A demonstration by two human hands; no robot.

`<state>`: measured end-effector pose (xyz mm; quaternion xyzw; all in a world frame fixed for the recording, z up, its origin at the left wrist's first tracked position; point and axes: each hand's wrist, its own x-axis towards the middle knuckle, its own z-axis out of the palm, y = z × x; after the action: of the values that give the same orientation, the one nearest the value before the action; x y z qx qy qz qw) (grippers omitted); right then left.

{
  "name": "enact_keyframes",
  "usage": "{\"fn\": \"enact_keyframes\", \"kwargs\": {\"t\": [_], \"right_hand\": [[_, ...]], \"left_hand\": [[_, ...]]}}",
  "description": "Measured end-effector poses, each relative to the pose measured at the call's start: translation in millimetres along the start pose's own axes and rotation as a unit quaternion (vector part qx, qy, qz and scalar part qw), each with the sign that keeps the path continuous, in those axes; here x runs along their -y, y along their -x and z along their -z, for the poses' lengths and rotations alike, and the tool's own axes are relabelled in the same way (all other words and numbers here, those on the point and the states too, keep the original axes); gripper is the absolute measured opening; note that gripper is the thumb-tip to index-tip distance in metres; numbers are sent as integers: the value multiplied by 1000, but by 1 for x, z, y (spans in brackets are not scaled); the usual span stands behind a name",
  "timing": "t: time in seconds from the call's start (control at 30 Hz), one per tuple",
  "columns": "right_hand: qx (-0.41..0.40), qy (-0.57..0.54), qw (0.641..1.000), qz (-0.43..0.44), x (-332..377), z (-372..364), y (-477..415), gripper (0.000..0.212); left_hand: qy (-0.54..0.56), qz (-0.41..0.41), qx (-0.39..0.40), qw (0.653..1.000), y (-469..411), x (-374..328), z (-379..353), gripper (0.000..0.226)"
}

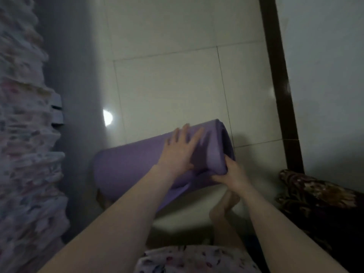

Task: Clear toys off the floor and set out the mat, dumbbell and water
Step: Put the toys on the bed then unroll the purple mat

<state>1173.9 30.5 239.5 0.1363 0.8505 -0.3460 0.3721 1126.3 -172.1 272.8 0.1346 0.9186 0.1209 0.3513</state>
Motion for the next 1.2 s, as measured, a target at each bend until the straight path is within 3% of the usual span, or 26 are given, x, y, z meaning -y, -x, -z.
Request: {"fn": "enact_keyframes", "kwargs": {"t": [0.07,0.17,0.27,0.37,0.43,0.53,0.63,0.73,0.87,1.07,1.13,1.2], "right_hand": [[-26,-43,998,-46,-41,-7,-23,92],[-48,-54,992,-101,-96,-22,-51,92],[-89,-77,981,-155,-142,-46,-72,98],[-130,-78,964,-218,-153,-63,-83,82],[-206,-6,948,-241,-137,-75,-84,72],[-258,164,949,-80,-91,-110,-80,88],[-158,276,945,77,-64,-155,-90,97],[-60,339,936,75,-61,-185,-102,97],[-98,372,921,56,-63,-195,-100,94],[-104,425,869,231,-71,-247,-90,69],[-123,425,873,207,-73,-262,-97,65],[-126,418,877,200,-60,-260,-120,66]], "left_hand": [[8,66,71,995,-11,25,-47,119],[11,99,132,986,-27,51,-109,118],[0,103,139,985,-44,58,-154,115],[29,104,132,985,-59,56,-182,107],[36,94,133,986,-70,55,-197,101],[41,88,139,986,-76,54,-212,101],[40,83,132,987,-73,57,-213,99],[53,63,115,990,-64,69,-215,96],[4,86,24,996,-39,87,-242,113],[-49,91,-41,994,-12,119,-287,140],[-49,68,-48,995,-18,133,-296,136],[-64,34,-105,992,-32,150,-287,110]]}}
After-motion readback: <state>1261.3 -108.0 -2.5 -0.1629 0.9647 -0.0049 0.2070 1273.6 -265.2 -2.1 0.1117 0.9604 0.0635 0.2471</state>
